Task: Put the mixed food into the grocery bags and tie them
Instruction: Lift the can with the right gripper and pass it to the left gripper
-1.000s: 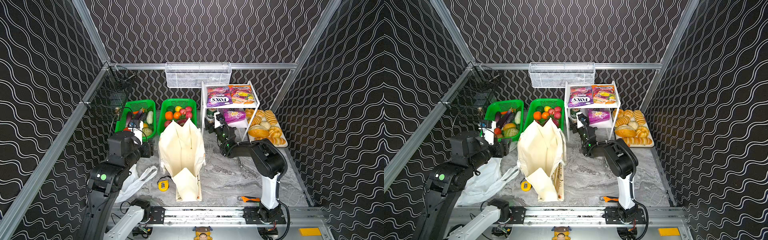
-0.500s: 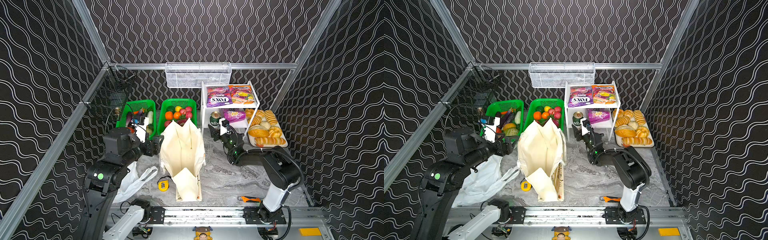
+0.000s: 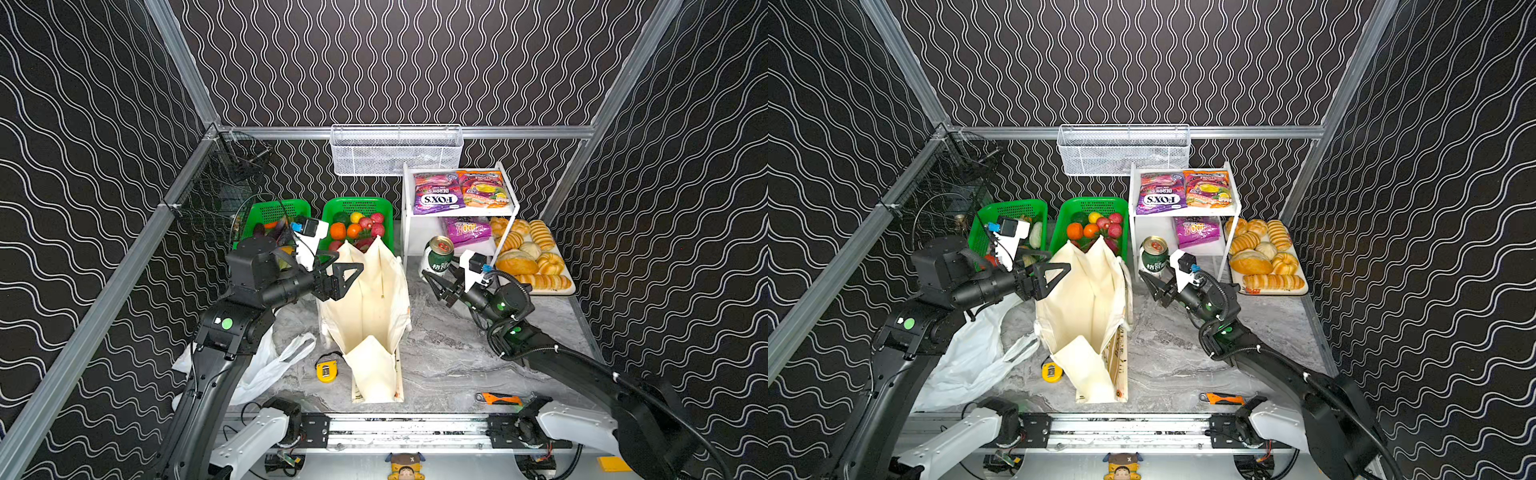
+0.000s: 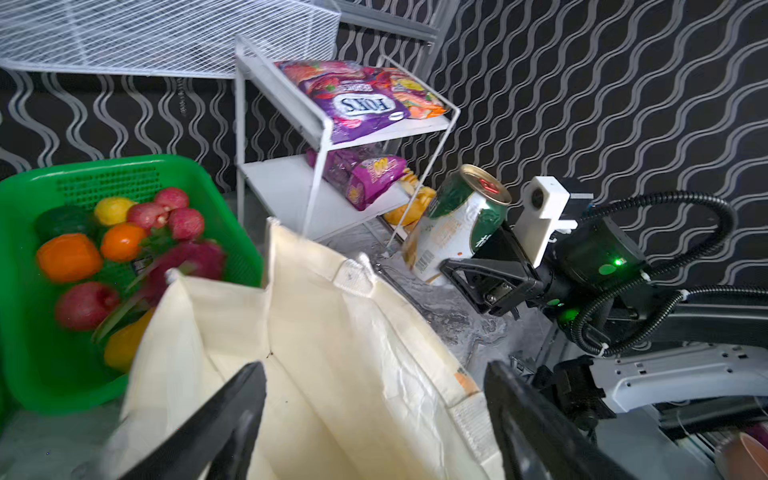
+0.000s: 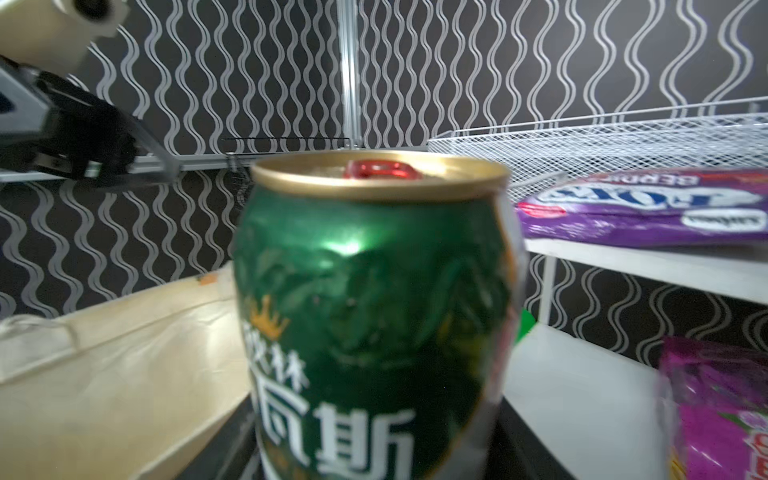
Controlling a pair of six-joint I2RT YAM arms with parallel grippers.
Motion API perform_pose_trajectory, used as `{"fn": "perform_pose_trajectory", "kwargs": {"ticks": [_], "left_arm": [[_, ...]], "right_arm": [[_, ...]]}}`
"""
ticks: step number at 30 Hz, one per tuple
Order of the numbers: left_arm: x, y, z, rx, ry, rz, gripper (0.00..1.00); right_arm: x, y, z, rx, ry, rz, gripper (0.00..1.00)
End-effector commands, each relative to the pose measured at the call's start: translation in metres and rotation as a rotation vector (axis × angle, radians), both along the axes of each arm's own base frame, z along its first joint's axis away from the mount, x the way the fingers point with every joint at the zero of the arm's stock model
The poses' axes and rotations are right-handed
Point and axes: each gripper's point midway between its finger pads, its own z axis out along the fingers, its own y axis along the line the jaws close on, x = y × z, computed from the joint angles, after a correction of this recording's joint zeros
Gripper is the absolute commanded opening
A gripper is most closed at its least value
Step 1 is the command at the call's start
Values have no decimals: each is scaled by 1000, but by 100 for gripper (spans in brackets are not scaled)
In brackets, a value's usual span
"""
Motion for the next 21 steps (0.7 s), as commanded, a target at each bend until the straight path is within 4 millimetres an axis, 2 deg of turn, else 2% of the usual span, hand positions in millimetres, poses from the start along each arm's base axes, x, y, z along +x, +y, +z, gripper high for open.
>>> {"fn": "perform_pose_trajectory", "kwargs": {"ticks": [1, 5, 7, 10, 14, 15, 21], "left_arm": [[-3, -22, 20, -11, -74, -69, 87], [-2, -48, 16, 110, -112, -52, 90], [-7, -63, 22, 132, -142, -79, 93], [-17, -85, 26, 159, -171, -145, 96], [-30, -113, 21, 226, -173, -238, 98], [-28, -115, 18, 243, -168, -237, 98], [-19, -115, 4, 321, -137, -206, 91]], "right_arm": [[-28, 15, 9, -64, 40, 148, 32], [-46, 31, 28, -145, 40, 224, 32], [-50, 37, 35, -180, 28, 239, 32], [-54, 45, 37, -246, 8, 250, 32], [-54, 52, 35, -300, -10, 255, 32], [-56, 52, 50, -290, -45, 250, 32], [-59, 53, 54, -334, -142, 225, 32]]}}
